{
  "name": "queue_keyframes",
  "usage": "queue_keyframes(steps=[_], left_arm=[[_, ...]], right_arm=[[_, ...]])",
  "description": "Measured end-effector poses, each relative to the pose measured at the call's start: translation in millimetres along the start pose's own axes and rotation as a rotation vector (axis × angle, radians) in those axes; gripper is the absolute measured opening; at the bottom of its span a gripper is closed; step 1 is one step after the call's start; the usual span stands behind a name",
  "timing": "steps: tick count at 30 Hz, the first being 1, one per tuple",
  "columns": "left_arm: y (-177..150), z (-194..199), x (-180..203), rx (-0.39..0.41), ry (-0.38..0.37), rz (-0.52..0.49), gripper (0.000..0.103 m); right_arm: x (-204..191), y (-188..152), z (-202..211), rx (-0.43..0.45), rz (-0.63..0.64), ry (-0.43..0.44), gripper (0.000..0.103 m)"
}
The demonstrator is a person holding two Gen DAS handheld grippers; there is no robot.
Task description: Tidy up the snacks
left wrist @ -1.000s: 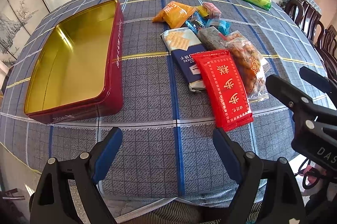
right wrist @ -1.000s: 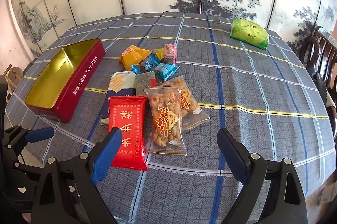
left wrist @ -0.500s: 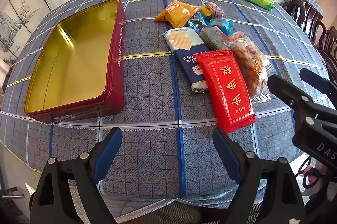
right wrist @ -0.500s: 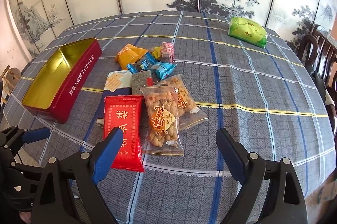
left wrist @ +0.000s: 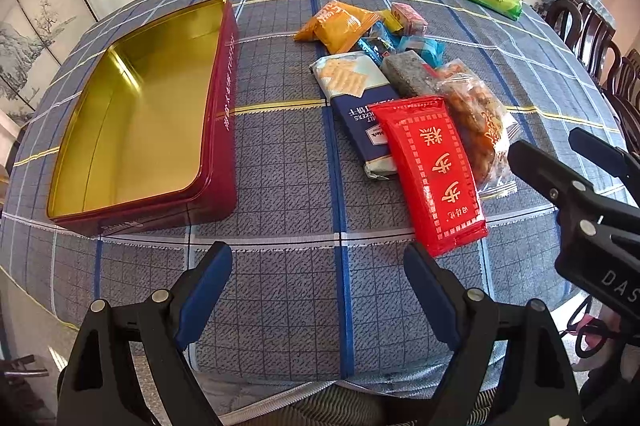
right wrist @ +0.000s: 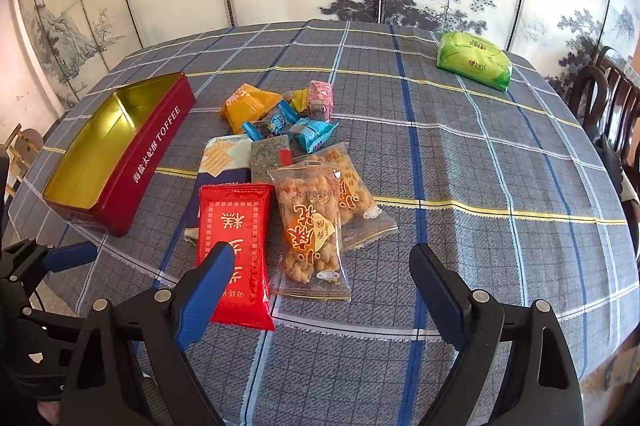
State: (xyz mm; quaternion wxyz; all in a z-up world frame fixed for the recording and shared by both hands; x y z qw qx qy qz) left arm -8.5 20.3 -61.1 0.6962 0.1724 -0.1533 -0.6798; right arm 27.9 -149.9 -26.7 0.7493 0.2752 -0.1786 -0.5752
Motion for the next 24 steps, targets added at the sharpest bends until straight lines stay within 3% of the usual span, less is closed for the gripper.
queue_keyframes(steps=[19, 24], left_arm=[[1.8, -7.0, 4.3, -0.011, -0.013, -0.005, 0.085], [3.4, -10.5, 6.1, -0.020, -0.014, -0.006, 0.085]], right_arm=[[1.9, 6.1, -28.7, -0.041, 0.018, 0.001, 0.075], [3.7, 8.9, -43.6, -0.063, 0.024, 0.005, 0.068]])
Point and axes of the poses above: each gripper's, at about its wrist camera, not at the fingertips, and z roughly against the way its jaws point, x to its right, y to its top, the point moved 4 cm from there along -z, roughly the way its jaws point, and after that the axes turned 3 degrees about x, right-handed, at the moved point
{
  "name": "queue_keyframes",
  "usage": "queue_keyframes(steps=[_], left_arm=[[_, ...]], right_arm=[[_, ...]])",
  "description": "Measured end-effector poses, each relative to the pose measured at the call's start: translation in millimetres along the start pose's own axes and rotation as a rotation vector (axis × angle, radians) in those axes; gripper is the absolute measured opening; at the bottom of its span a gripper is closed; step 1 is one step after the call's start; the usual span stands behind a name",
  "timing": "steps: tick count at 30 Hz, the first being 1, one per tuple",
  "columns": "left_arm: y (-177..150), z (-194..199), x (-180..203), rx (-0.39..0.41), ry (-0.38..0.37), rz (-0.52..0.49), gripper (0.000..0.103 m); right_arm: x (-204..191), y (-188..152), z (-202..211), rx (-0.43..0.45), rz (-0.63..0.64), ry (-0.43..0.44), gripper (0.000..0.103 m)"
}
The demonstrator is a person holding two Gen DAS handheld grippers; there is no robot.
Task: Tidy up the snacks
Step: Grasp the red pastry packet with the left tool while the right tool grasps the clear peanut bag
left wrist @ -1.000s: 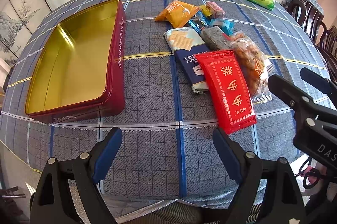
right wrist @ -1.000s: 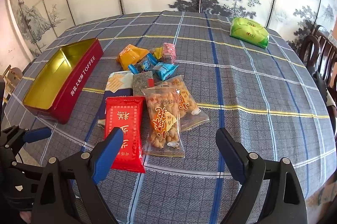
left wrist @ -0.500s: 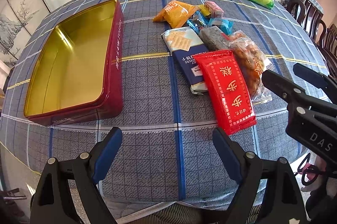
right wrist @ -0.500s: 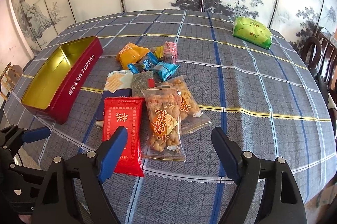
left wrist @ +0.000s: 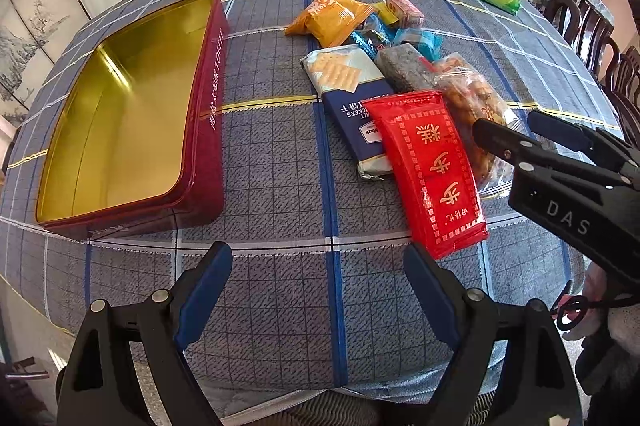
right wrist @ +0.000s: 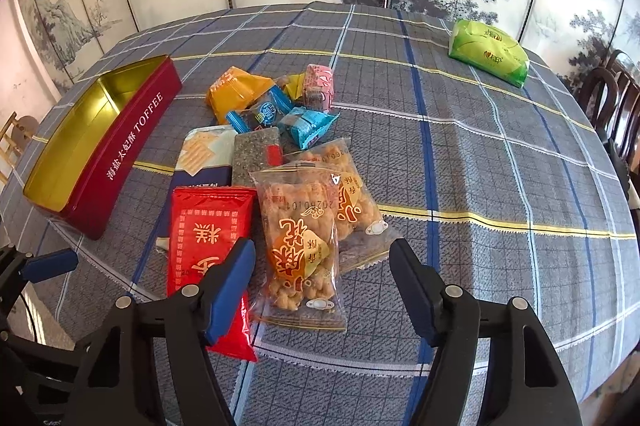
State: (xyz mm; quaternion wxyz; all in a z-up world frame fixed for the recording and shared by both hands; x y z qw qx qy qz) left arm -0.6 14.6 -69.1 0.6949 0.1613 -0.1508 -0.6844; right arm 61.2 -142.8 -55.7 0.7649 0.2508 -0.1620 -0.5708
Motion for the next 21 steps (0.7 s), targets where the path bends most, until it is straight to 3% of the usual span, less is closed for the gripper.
queue_keyframes(steps=[7, 11, 21], left_arm=[[1.8, -3.0, 2.6, -0.008, 0.001, 0.003, 0.085], [2.8, -5.1, 4.2, -0.019, 0.003, 0.005, 0.085], [12.4, -8.1, 16.4, -0.054, -0.058, 0.025, 0.085]], right_arm=[[-0.6, -0.5, -14.7, -0.027, -0.011, 0.036, 0.057], [-0.9, -2.3, -18.4, -0.030, -0.033, 0.056, 0.042], [20.9, -8.0, -0.3, 0.004, -0.069, 0.035, 0.041]])
Point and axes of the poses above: each gripper's, at about its wrist camera, not at the fingertips, and z roughly against the way its jaws point, x to its right, y to its top, the point moved 4 cm from there along -z, roughly the way its jaws point, and after that the axes turned 3 degrees about x, right-handed, at the moved point
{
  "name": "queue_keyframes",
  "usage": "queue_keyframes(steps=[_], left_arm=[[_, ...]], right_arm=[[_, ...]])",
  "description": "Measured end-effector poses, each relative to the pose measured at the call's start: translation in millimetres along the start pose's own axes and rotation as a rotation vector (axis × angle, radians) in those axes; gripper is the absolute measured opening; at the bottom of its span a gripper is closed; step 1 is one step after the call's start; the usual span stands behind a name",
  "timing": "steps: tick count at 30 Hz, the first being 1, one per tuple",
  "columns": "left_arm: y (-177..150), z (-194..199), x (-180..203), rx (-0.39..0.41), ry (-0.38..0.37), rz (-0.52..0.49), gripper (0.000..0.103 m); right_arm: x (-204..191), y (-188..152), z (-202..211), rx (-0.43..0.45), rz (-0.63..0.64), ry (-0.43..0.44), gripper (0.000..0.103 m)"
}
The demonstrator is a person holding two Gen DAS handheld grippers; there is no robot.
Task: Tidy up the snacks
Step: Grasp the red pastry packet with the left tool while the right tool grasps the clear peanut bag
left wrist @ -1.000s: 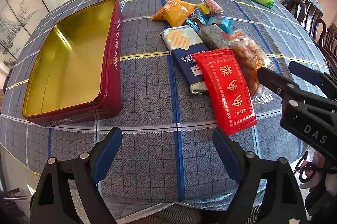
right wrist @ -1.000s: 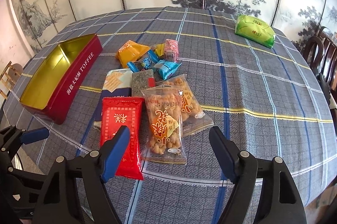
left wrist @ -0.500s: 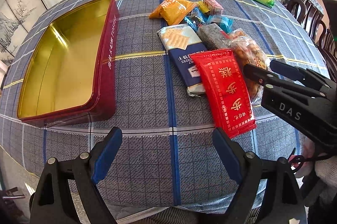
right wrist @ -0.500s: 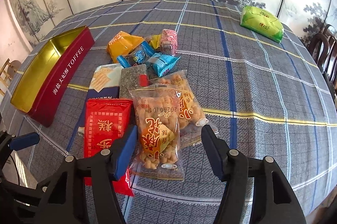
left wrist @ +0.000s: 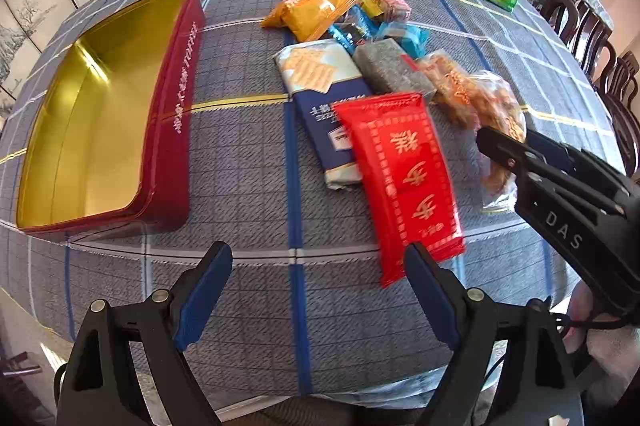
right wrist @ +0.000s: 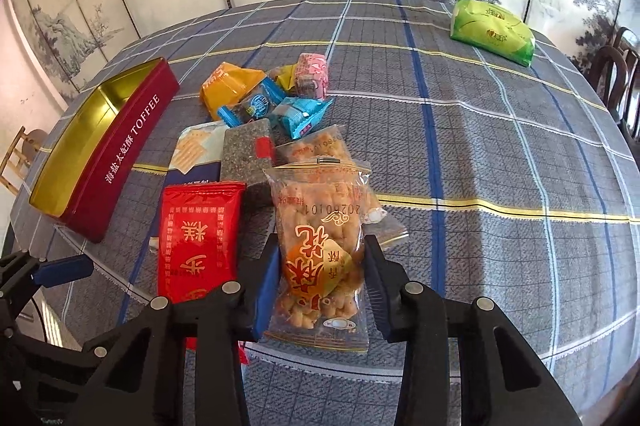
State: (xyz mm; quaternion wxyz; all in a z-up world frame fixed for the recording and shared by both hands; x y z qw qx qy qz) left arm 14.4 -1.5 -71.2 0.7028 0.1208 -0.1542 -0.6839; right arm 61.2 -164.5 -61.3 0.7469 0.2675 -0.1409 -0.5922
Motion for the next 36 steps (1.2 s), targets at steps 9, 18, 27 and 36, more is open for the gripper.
queue_keyframes(steps=[9, 18, 27, 36], left_arm=[[16.4, -8.4, 18.6, -0.056, -0.046, 0.047, 0.081], [30.6, -20.3, 43.4, -0.068, -0.008, 0.032, 0.075], [35.7, -29.2, 44.1, -0.045, 0.067, -0.009, 0.071], [22.2, -25.1, 29.9, -0.057, 0.029, -0.065, 0.049]], right_arm=[[66.0, -4.9, 2.9, 0.001, -0.107, -0.109, 0.041], [86.8, -9.5, -3.0, -0.006, -0.136, -0.130, 0.041], [87.8, -8.6, -6.4, -0.011, -0.132, -0.126, 0.041], [86.8, -8.2, -7.0, -0.024, -0.115, -0.132, 0.042]])
Point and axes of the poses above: each gripper's, at about its wrist camera, not at the fingertips, and z roughly against the way its jaws point, x to its right, y to its top, the point moved 4 cm from there along -z, roughly the way its jaws point, and after that the axes turned 3 degrees about x, right-handed, at the moved point
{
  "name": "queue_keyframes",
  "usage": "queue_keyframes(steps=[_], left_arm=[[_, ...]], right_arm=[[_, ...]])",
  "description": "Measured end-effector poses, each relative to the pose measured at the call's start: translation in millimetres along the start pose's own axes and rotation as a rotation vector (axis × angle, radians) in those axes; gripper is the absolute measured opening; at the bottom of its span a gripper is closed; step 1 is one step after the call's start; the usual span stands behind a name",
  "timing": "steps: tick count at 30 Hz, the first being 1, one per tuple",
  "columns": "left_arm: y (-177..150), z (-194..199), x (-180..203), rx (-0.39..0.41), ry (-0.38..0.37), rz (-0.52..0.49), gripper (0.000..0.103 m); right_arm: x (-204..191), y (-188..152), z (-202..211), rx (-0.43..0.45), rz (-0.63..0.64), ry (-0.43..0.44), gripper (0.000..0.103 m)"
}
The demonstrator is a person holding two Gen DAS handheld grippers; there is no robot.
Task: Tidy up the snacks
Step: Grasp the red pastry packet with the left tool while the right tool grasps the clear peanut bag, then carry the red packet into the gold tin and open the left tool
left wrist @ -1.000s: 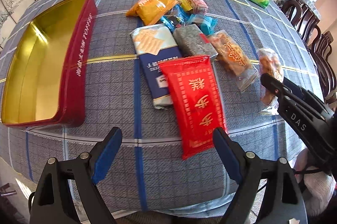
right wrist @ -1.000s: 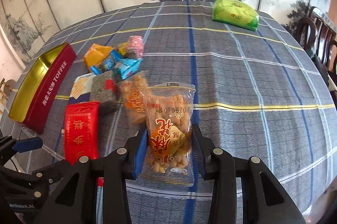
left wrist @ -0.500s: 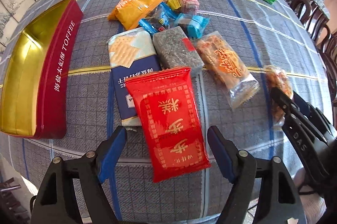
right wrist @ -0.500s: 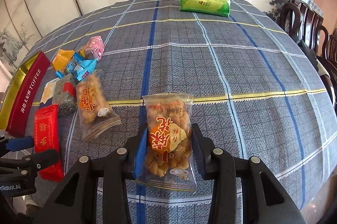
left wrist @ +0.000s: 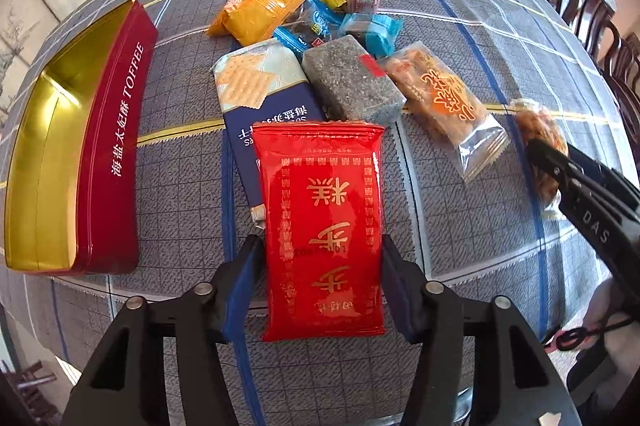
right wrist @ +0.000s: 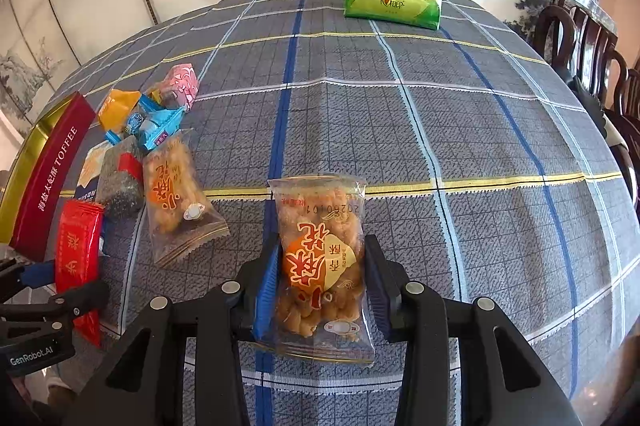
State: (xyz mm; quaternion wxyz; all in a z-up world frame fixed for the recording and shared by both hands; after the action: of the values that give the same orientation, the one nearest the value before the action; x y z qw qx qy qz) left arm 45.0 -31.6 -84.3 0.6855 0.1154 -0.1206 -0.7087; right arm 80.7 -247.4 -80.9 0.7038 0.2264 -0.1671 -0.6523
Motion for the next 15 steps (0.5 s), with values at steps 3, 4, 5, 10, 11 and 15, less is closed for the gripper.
queue_keyframes(steps=[3, 4, 5, 10, 11, 15], left_arm=[[-0.5, 2.1, -3.3, -0.006, -0.005, -0.012, 0.042], [-0.8, 3.0, -4.4, -0.006, -0.003, -0.018, 0.042], [-3.8, 3.5, -4.9, -0.004, 0.003, -0.027, 0.042], [-9.7, 9.4, -4.1, 0.002, -0.012, -0.056, 0.042], [-10.3, 11.4, -2.9, 0.007, -0.022, -0.063, 0.042], [-11.8, 27.7, -4.3, 0.052, -0.052, -0.087, 0.042]], right_arm=[[-0.5, -0.2, 0.0, -0.005, 0.005, -0.002, 0.042], [-0.5, -0.2, -0.1, -0.007, 0.008, -0.003, 0.042], [-0.6, -0.2, -0.1, -0.009, 0.008, -0.003, 0.042], [-1.5, 0.1, -0.8, -0.026, 0.021, -0.009, 0.042], [-2.0, 0.4, -1.1, -0.033, 0.026, -0.010, 0.043], [-5.5, 1.9, -3.1, -0.061, 0.056, -0.026, 0.044]])
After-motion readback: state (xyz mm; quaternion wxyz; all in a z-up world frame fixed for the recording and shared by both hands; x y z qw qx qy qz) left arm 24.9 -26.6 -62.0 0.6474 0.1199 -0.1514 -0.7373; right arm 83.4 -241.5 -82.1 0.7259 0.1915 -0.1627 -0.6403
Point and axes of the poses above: each gripper's, at about its wrist camera, not at the fingertips, and z roughly against the way its jaws point, x to its right, y to its top, the point moved 4 cm from there along -z, roughly the way its jaws point, and after that the axes turned 3 degrees about x, right-handed, at the moved point
